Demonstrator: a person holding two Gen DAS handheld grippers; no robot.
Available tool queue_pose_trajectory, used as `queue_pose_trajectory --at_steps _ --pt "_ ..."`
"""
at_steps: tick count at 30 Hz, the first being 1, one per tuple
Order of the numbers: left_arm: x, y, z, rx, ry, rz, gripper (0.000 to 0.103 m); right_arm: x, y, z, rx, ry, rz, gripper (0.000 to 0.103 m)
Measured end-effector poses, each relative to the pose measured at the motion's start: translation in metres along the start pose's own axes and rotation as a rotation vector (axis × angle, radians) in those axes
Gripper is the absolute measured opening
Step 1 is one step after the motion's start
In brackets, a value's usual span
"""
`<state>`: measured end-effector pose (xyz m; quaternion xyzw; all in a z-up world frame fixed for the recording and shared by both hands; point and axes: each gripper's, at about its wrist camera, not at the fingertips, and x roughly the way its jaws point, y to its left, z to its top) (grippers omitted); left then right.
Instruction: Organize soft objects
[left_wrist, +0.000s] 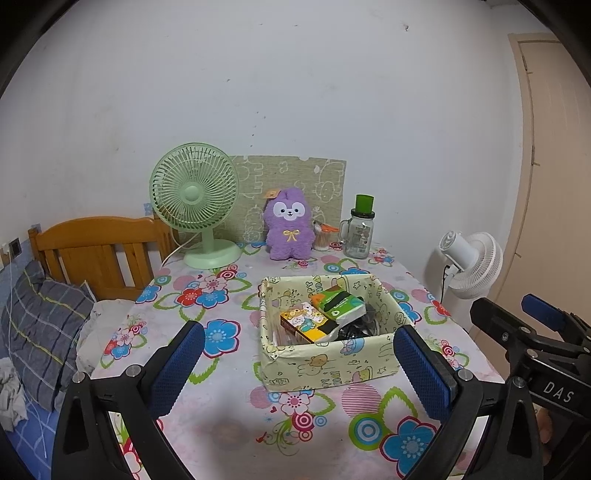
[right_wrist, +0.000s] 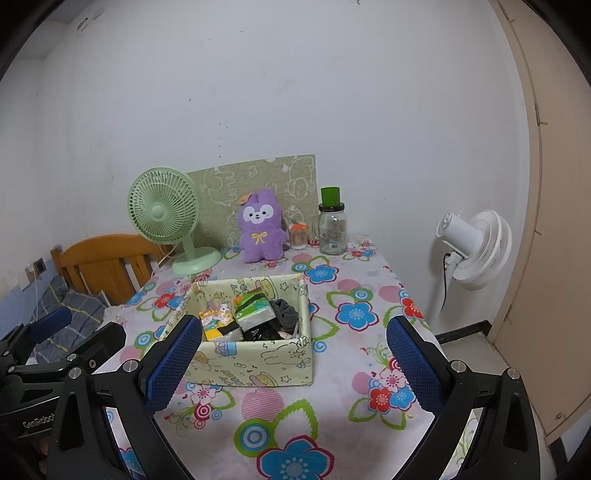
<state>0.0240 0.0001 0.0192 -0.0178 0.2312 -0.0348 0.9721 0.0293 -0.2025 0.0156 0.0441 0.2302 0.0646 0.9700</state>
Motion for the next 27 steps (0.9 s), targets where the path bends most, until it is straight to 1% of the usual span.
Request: queue_pose_trajectory --at_steps 9,16,27 --pt "0.002 0.0 0.0 -0.002 0.002 0.005 0.103 0.002 -0.001 -0.001 -0.009 -0.001 -0.02 0.101" --pt "0.004 0.0 -0.001 0.002 0.009 0.012 0.103 0.002 -0.004 -0.001 -0.002 -0.002 -0.015 0.101" --pt "0.001 -0.012 -0.003 0.022 0.002 -0.001 0.103 -0.005 -0.005 0.0 -0.007 -0.012 -0.032 0.101"
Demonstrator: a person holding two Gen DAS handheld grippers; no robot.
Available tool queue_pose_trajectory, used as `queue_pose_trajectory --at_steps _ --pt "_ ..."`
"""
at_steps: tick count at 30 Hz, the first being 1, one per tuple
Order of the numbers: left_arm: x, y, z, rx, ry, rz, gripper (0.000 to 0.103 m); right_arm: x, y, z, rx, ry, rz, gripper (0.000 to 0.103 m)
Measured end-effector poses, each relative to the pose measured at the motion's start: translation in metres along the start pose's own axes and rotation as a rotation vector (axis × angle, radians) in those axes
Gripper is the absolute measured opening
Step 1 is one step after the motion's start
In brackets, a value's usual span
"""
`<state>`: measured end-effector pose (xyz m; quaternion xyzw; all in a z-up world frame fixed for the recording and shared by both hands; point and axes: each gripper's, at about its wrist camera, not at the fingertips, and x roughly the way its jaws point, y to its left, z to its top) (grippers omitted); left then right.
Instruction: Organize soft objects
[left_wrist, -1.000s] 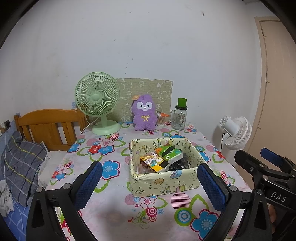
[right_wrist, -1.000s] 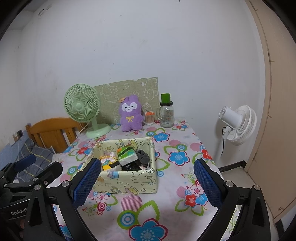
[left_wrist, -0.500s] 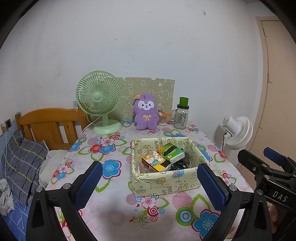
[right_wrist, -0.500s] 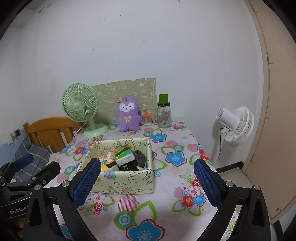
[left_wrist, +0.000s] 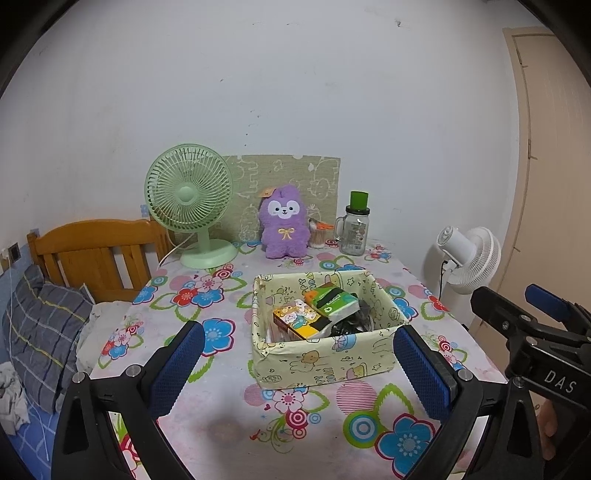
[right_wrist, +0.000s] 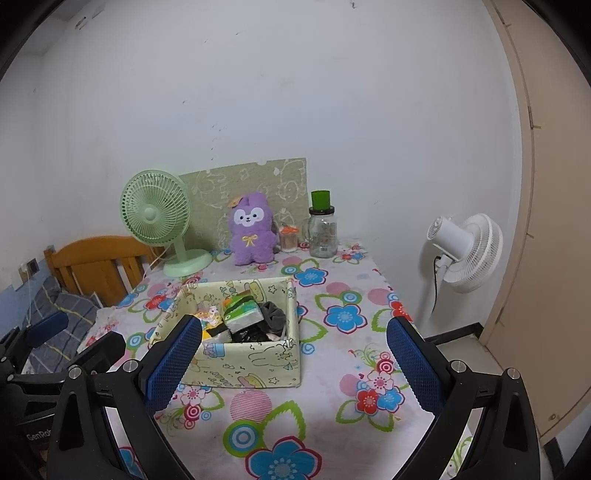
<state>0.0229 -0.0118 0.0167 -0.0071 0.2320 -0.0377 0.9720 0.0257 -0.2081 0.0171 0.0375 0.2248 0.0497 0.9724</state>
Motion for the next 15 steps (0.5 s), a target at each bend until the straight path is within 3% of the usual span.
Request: queue_pose_trajectory --at_steps 15 --pt "-0.0022 0.0023 0.0008 -0.01 -0.003 0.005 0.103 -0.0011 0.0007 -0.0001 -0.006 -0.002 -0.001 0.101"
